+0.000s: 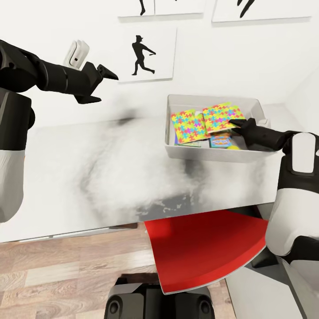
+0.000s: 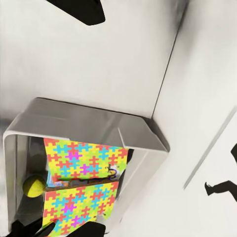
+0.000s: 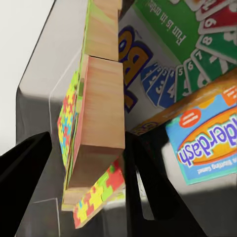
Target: Put all the toys in the child's room - the three board games (two on the bed and one on the table), the two jigsaw puzzles on the table, and the tennis ball on the table - inside the toy box on the table in the child's room.
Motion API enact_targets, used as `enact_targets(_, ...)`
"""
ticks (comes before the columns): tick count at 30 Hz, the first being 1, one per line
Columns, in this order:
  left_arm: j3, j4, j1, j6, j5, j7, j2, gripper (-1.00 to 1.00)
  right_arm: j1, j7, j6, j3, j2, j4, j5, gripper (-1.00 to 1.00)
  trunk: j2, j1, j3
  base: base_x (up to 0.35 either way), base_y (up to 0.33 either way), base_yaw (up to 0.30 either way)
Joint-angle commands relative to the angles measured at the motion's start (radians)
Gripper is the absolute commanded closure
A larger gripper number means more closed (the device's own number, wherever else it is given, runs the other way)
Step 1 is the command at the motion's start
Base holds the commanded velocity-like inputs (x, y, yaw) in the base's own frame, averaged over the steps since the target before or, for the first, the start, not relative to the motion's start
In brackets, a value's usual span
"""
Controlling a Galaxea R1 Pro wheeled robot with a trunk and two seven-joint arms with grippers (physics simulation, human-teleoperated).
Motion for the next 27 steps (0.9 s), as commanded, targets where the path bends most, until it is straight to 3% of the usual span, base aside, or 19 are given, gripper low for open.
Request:
enact_targets(1, -0.001, 0.0, -0.001, 0.001, 0.007, 0.009, 0.001, -1.0, -0.012, -0.016, 0.004, -0.001, -0.001, 0.01, -0.011, 1.0, -0.002, 0.001, -0.001, 0.0, 0.0, 0.0)
enact_targets(8, -0.001, -0.001, -0.001, 0.001, 0.007, 0.008, 0.0, -1.0, -0.051, -0.034, 0.004, -0.001, -0.002, 0.054, -0.012, 1.0, -0.002, 0.001, -0.001, 0.0, 0.0, 0.0)
enact_targets(27, -0.001, -0.001, -0.001, 0.001, 0.006, 0.007, 0.001, -1.0, -0.065, -0.04, 0.004, -0.001, 0.005, 0.074, -0.012, 1.0, -0.002, 0.001, -0.001, 0.0, 0.0, 0.0)
